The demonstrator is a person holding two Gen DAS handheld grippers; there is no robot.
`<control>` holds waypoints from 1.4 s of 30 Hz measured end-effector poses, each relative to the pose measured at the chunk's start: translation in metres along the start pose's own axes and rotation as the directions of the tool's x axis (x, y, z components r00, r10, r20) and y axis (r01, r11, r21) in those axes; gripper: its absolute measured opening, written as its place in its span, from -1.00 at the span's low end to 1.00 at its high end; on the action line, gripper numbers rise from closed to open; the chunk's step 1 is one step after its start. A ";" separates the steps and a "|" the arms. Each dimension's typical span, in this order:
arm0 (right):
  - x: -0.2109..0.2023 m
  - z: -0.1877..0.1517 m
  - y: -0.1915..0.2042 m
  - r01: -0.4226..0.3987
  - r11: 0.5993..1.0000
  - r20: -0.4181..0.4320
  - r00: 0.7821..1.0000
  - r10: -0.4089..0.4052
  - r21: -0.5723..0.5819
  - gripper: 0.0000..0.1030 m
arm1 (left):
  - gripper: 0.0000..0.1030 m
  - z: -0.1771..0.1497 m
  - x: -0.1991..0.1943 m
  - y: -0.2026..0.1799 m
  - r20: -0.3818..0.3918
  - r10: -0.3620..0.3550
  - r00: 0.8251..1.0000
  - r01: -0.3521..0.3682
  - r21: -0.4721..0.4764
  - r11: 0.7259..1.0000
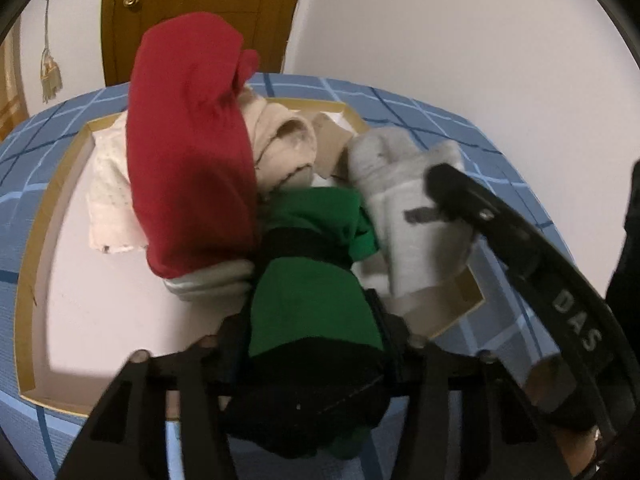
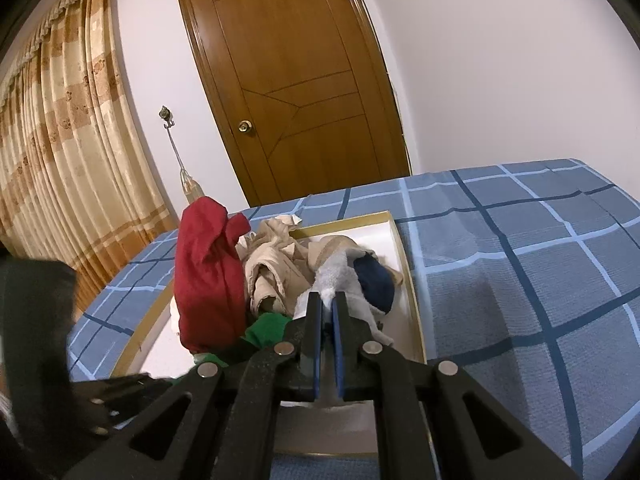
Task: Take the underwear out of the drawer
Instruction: 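Lower the socks into the tray and open both tools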
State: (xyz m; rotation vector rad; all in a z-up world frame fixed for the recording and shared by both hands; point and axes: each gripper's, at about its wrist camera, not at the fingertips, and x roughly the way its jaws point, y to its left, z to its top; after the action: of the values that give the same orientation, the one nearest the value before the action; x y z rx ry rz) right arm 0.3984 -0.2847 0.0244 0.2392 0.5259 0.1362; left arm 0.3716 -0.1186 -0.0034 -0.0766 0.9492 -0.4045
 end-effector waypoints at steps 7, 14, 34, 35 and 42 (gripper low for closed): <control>0.008 -0.001 -0.006 0.025 1.000 -0.014 1.000 -0.025 -0.004 -0.87 | -0.50 0.020 0.006 -0.004 0.063 0.052 0.997 -0.054 0.021 0.998; 0.022 0.005 -0.010 0.033 0.999 -0.029 0.999 -0.033 0.006 -0.87 | -0.51 0.036 0.024 -0.004 0.117 0.057 0.991 -0.055 -0.023 0.998; 0.052 0.013 -0.017 0.083 0.996 -0.086 0.993 -0.080 0.035 -0.72 | 0.13 0.044 0.045 -0.021 0.164 0.197 0.967 -0.204 0.025 0.979; 0.051 0.013 -0.017 0.082 0.996 -0.080 0.994 -0.079 0.033 -0.60 | 0.17 0.044 0.045 -0.021 0.167 0.201 0.965 -0.208 0.023 0.978; 0.031 0.013 -0.008 0.101 0.995 0.030 0.994 -0.101 -0.004 0.11 | 0.46 0.043 0.038 -0.018 0.189 0.214 0.958 -0.218 0.000 0.976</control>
State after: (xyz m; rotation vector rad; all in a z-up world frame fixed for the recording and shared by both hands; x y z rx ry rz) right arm 0.4321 -0.2886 0.0181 0.2087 0.5067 0.0358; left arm 0.4205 -0.1542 -0.0035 0.0087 0.7569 -0.2009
